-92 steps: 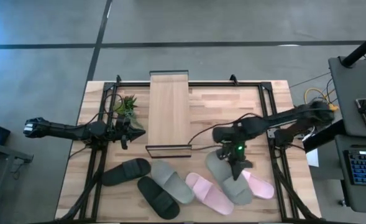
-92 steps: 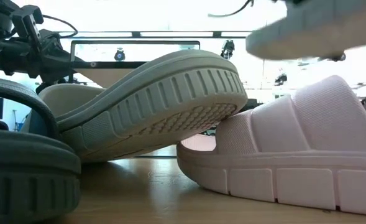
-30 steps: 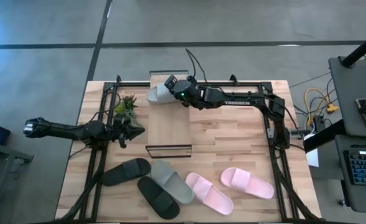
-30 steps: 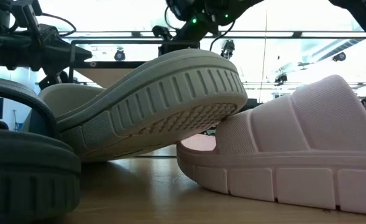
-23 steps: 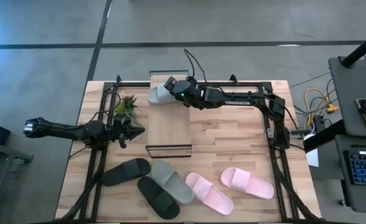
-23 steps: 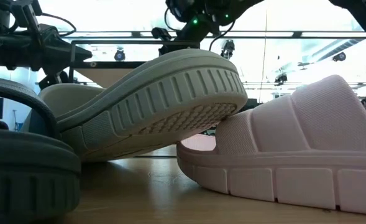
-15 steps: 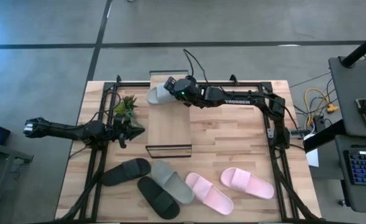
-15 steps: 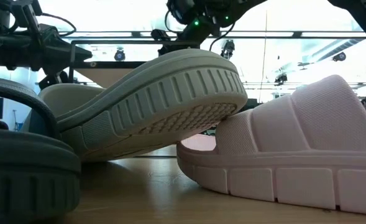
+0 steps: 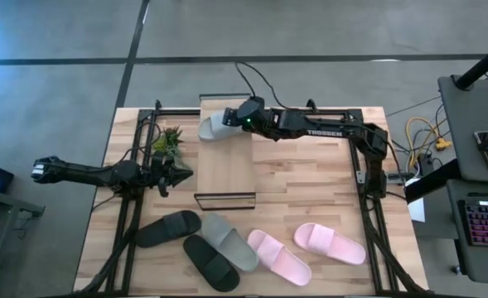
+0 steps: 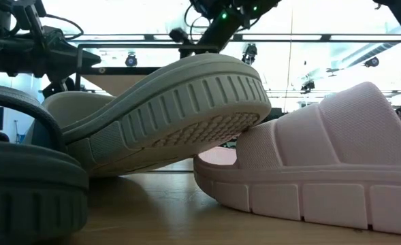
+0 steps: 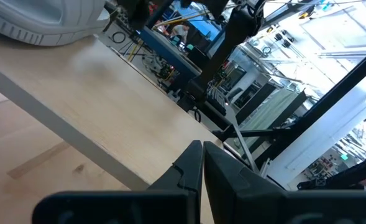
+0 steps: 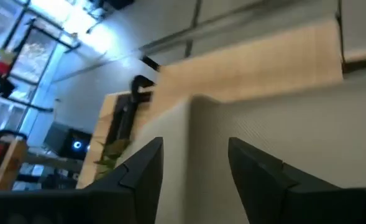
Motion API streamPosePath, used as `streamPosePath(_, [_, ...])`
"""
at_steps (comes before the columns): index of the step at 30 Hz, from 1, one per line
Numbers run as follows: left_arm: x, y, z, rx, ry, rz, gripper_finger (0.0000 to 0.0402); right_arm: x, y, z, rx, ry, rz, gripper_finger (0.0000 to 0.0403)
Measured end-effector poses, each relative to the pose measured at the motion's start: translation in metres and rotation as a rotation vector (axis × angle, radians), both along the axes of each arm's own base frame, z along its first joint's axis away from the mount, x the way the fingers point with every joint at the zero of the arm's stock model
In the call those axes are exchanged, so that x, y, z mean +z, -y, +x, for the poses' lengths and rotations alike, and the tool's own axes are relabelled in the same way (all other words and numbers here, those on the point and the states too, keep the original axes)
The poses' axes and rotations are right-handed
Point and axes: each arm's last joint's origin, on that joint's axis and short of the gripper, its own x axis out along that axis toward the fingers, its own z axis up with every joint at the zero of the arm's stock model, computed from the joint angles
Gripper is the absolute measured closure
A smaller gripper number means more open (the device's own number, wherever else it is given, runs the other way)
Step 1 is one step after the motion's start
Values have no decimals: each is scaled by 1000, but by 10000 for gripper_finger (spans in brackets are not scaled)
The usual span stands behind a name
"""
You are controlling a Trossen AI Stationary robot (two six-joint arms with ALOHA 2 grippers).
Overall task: Pick and place slides into the shelf
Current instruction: Put the left gray slide on the shelf
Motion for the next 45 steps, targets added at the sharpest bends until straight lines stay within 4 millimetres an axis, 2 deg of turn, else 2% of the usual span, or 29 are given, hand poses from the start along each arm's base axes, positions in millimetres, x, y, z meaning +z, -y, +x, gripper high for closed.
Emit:
streamPosePath(3, [0, 0, 0, 0, 1, -1, 402, 13, -2, -7, 94, -72, -102, 223])
streamPosePath(7, [3, 0, 0, -3, 41, -81, 402, 21, 0, -30, 207, -306, -182, 229])
streamPosePath(11, [4, 0, 0, -3, 64, -134, 402, 19, 26, -57, 139, -422, -81, 257])
streamPosePath(16, [6, 0, 0, -4, 76, -135, 402, 19, 63, -72, 164, -368, 10, 303])
streamPosePath(24, [14, 0, -2, 1, 167, -144, 402, 11, 94, -96, 120, -484, 22, 350])
streamPosePath(29, [14, -1, -2, 11, 166, -144, 402, 7, 99, -95, 131, -511, 2, 354])
streamPosePath(35, [13, -2, -1, 51, 162, -145, 402, -16, 103, -83, 160, -539, 36, 354])
streamPosePath(45, [13, -2, -1, 51, 160, -144, 402, -14, 106, -75, 178, -476, -3, 355])
